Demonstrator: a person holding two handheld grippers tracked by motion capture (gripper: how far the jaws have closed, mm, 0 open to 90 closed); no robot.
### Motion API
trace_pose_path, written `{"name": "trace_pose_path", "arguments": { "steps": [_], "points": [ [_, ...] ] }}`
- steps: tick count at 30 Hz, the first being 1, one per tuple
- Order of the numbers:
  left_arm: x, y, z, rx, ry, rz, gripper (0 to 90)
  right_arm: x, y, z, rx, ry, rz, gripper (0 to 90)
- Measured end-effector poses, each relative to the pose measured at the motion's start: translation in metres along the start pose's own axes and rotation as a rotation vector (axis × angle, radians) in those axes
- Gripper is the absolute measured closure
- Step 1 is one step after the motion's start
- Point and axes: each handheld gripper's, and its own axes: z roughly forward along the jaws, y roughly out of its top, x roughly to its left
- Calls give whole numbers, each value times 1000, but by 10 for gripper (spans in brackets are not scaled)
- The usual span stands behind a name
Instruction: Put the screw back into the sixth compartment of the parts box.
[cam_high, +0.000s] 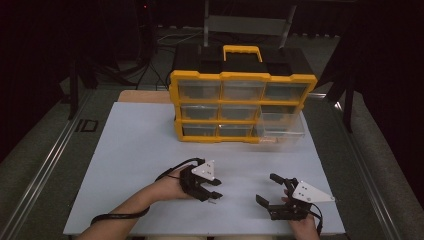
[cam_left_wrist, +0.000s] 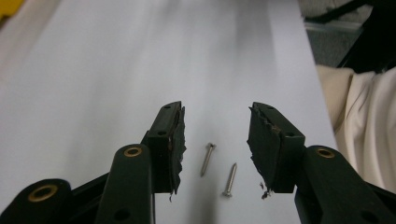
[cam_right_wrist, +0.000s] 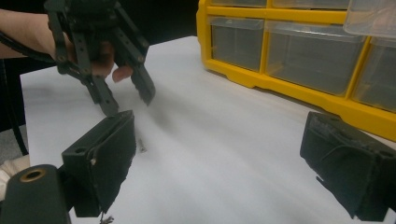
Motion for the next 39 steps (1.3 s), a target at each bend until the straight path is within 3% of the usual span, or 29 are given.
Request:
{"name": "trace_pose_path", "arguments": {
  "steps": [8, 24, 33, 39],
  "points": [
    [3, -5, 12, 54, -2, 22, 676, 0, 0, 0, 2, 0, 0, 105],
    [7, -7, 32, 115, -18, 56, 786, -1, 0, -1, 0, 2, 2, 105],
    [11, -9, 34, 107, -41, 19, 878, 0, 0, -1, 1, 2, 2, 105],
    [12, -2, 23, 73, -15, 10, 883, -1, 0, -1, 0, 0, 3, 105]
  ]
}}
